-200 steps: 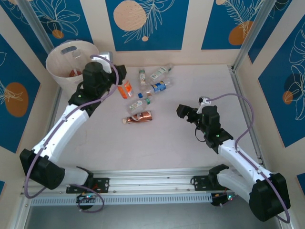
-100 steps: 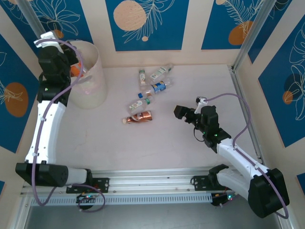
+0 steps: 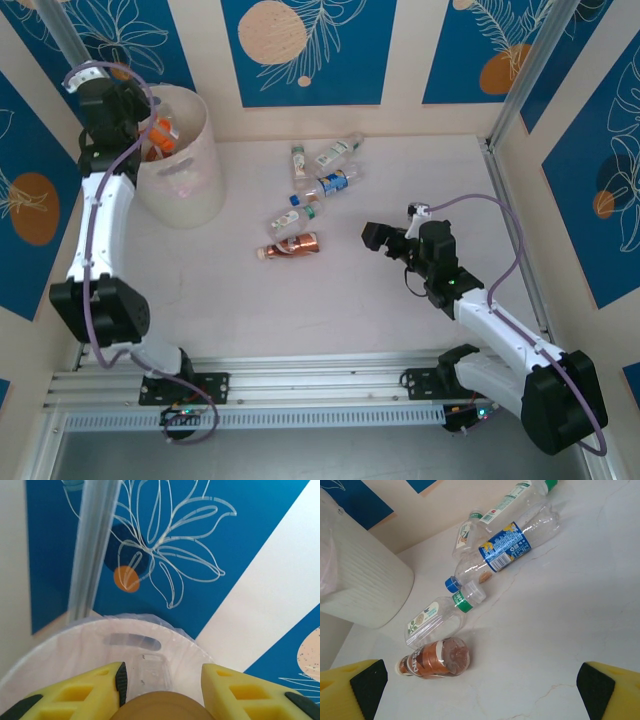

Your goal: Put the plastic bottles in the bin

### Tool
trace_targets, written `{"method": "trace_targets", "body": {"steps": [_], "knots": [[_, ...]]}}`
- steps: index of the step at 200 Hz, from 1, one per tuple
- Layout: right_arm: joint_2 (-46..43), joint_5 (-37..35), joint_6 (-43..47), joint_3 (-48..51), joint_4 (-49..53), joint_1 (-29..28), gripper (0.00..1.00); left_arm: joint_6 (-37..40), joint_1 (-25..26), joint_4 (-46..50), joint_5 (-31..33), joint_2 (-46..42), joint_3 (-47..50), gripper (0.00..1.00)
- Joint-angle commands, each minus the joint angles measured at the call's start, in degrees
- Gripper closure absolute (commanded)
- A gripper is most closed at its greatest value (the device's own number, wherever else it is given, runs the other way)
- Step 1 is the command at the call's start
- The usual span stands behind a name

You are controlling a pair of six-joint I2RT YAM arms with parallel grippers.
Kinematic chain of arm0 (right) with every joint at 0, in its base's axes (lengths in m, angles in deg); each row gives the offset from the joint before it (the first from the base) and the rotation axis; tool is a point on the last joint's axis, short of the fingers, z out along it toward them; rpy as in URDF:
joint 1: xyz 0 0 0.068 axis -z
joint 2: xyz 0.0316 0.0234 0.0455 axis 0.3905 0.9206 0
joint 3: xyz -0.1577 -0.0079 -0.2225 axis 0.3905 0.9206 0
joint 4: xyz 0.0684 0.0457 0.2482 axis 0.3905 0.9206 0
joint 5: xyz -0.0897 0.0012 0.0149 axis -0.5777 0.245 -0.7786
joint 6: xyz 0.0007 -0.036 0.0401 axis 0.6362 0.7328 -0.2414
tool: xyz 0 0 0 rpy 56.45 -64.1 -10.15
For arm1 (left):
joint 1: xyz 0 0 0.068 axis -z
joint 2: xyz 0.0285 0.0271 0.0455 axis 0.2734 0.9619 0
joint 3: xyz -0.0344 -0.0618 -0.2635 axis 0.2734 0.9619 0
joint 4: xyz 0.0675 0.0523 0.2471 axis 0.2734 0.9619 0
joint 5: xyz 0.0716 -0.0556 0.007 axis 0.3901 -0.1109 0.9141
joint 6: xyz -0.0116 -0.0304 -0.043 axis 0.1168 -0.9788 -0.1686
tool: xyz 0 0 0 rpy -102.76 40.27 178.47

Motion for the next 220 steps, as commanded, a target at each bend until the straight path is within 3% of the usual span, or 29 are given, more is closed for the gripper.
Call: {"method": "trace_targets", "body": {"steps": [1, 27, 36, 56, 75, 92, 123, 188, 220], "knots": [[-0.1, -0.2, -1.4, -1.6, 0.5, -0.8, 0.0, -4.2, -0.6, 3.8, -6.5, 3.7, -4.3, 1.0], [-0.1, -0.9, -1.6, -1.8, 1.2, -1.4, 0.0, -6.5, -0.6, 8.6, -6.7, 6.1, -5.5, 1.0], [-0.1, -1.2, -1.4, -1.9, 1.6, -1.6, 0.01, -6.8, -0.6, 11.1, -5.4, 6.4, -5.7, 0.96], [0.0, -2.0, -1.0, -1.8, 2.0, -1.8, 0.0, -7.8, -0.9, 17.4, -2.9, 6.1, -5.4, 0.66], [0.1, -2.4, -0.7, -1.7, 1.8, -1.9, 0.0, -8.7, -1.4, 17.7, -2.9, 4.0, -3.3, 0.25], [0.3, -2.4, -0.3, -1.7, 2.0, -1.9, 0.0, -8.3, -1.4, 17.2, -4.0, 2.2, -3.1, 0.12], [0.7, -3.1, 0.2, -1.6, 2.1, -2.0, 0.0, -7.8, -1.3, 16.6, -6.0, -1.6, -1.8, 0.0], [2.9, -3.0, 0.8, -2.3, 1.7, -2.0, 0.0, -4.0, 2.7, 11.7, -12.8, -3.7, 1.9, 0.0], [4.0, -2.6, 0.9, -2.1, 0.9, -1.9, 0.01, 1.1, 8.4, 12.7, -10.6, -3.7, 0.6, 0.0]]}}
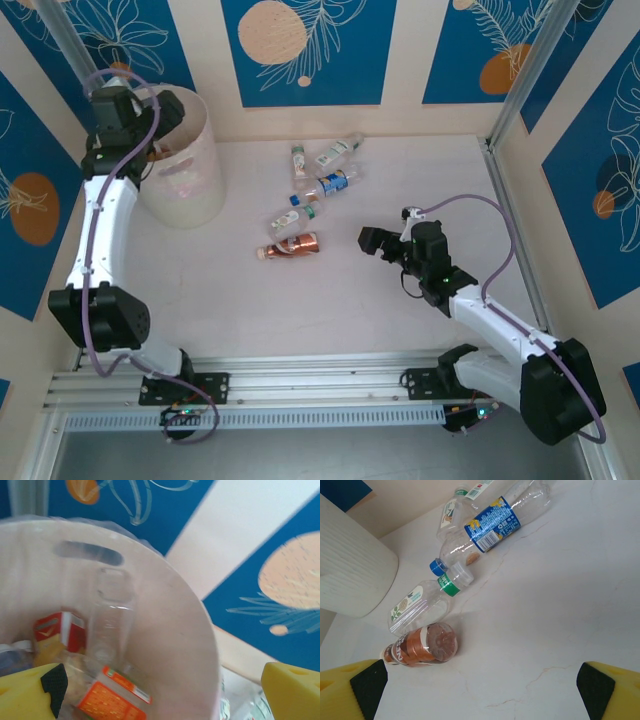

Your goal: Put the plastic bottles in the bin

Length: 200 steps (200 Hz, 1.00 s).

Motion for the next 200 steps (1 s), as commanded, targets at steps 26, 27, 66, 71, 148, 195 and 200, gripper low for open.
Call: {"method": "trace_targets", "body": {"steps": [26, 27, 66, 71, 148, 195, 200], "knots": [[1.6, -0.6, 0.7, -2.3, -0.3, -0.3, 0.0, 9.1, 9.4, -0.3, 3.6, -0.5, -1.1, 0.0], [1.6, -0.7, 0.7, -2.3, -0.2, -0.3, 0.0, 9.3, 9.7, -0.2, 3.7, -0.5, -1.1, 0.0], [2.9, -0.4, 0.6, -2.9, 0.4, 0.0, 0.0, 15.8, 19.5, -3.1, 4.0, -1.7, 2.3, 0.0], [3.0, -0.4, 0.6, -2.9, 0.5, 0.0, 0.0, 17.7, 20.6, -4.3, 2.2, -1.9, 3.5, 0.0], [2.5, 0.9, 4.2, -2.6, 1.5, 0.8, 0.0, 45.7, 28.5, -2.7, -19.9, -5.7, 18.9, 0.0], [1.4, 2.3, 7.3, -2.6, 4.1, 0.9, 0.0, 58.7, 29.4, -8.7, -27.7, -12.4, 37.2, 0.0], [1.1, 2.1, 7.4, -2.5, 4.2, 1.0, 0.0, 59.1, 29.4, -9.3, -26.8, -12.9, 38.3, 0.0]]}}
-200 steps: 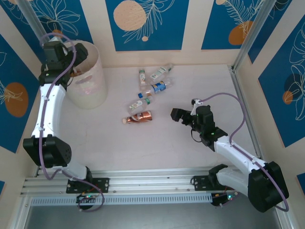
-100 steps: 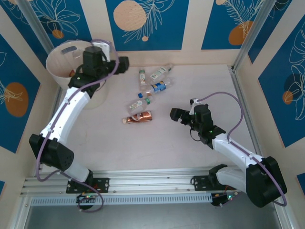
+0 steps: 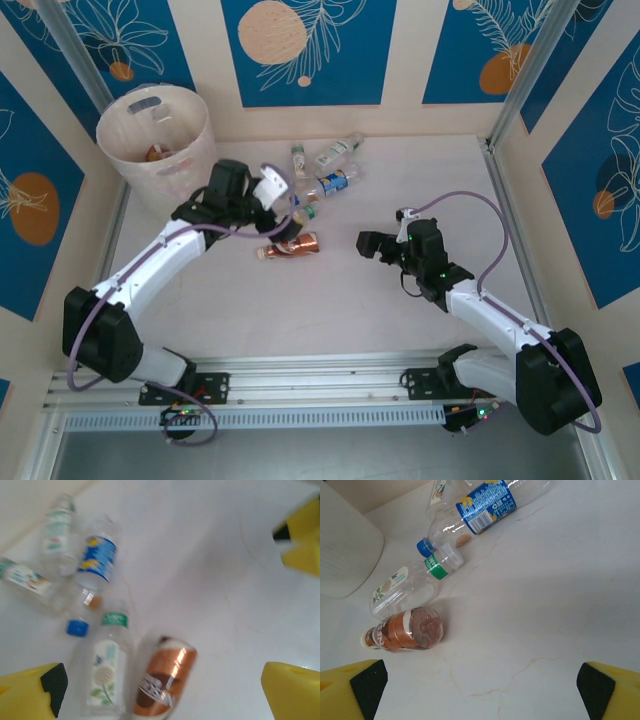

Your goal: Put the plastic bottles in the bin

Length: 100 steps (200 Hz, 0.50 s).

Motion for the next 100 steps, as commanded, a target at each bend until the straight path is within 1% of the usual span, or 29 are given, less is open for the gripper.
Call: {"method": "trace_targets", "body": {"steps": [1, 9, 26, 51, 77, 100], "knots": [[-1.9, 0.8, 2.6, -1.3, 1.5, 0.3, 0.0, 9.1, 0.5, -4.2, -3.1, -3.6, 5.7, 0.0], [-2.2, 0.6, 2.6, -1.4, 1.5, 0.4, 0.0, 10.1, 0.5, -3.9, -1.6, -3.8, 6.8, 0.0], [-2.5, 0.0, 2.7, -1.2, 1.1, 0.6, 0.0, 12.7, 0.6, -1.9, 3.8, -2.3, 7.6, 0.0], [-2.4, 0.1, 2.6, -1.3, 0.8, 0.7, 0.0, 16.5, 1.7, 2.4, 11.5, 3.8, 5.6, 0.0], [-2.6, 0.6, 1.9, -1.4, 0.9, 0.6, 0.0, 19.1, 3.5, 5.5, 14.3, 10.8, 2.4, 0.0], [-3.1, 0.6, 1.7, -1.0, 1.1, 0.5, 0.01, 21.3, 4.7, 1.2, 14.6, 15.0, 2.1, 0.01]]}}
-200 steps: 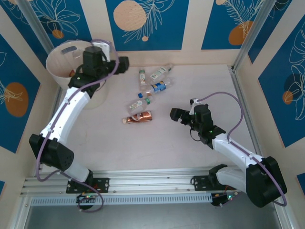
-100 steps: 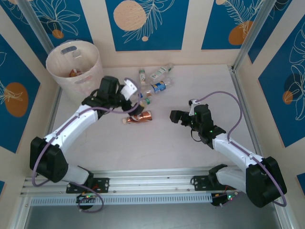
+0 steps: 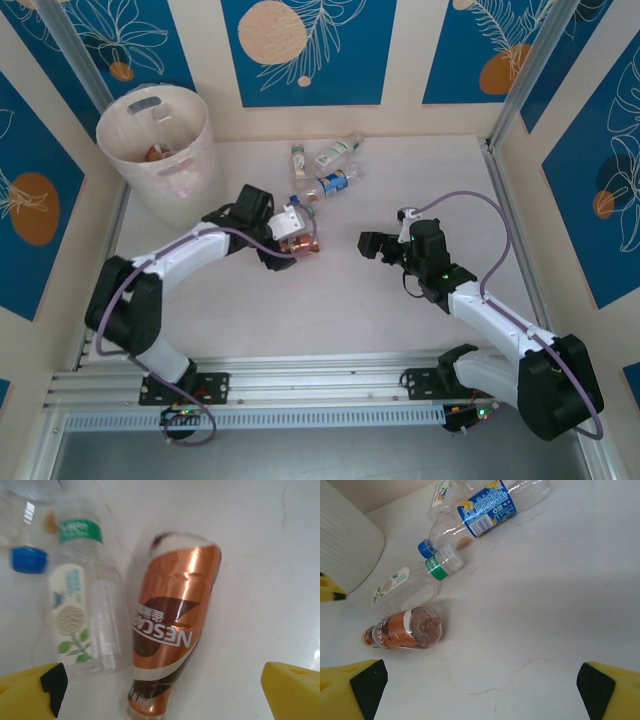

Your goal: Put the plastic bottles in the bin

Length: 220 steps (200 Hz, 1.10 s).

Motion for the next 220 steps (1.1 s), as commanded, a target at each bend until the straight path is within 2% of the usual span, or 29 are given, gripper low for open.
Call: {"method": "trace_targets", "body": {"steps": [1, 43, 97, 134, 162, 220], "knots": [[-1.4, 0.5, 0.5, -0.9, 0.2, 0.2, 0.01, 5.0, 1.8, -0.9, 2.4, 3.2, -1.8, 0.01], [-2.5, 0.1, 0.4, -0.3, 0.9, 0.2, 0.0, 8.0, 4.9, -5.4, 4.6, 9.0, -3.3, 0.09], [-3.3, 0.1, 0.8, 0.1, 1.4, 0.3, 0.0, 8.9, 5.5, -7.3, 7.8, 14.0, -5.8, 0.14], [-3.4, -0.2, 0.7, 0.4, 1.4, 0.3, 0.0, 9.6, 8.1, -6.1, 9.3, 17.6, -8.8, 0.15], [-4.4, -0.7, 1.3, 0.4, 2.6, 0.4, 0.0, 10.2, 7.9, -4.6, 16.0, 20.3, -10.2, 0.21], [-5.3, -1.5, 1.5, 0.8, 2.8, 0.9, 0.0, 8.8, 7.9, -2.5, 14.9, 20.2, -11.1, 0.38]]}}
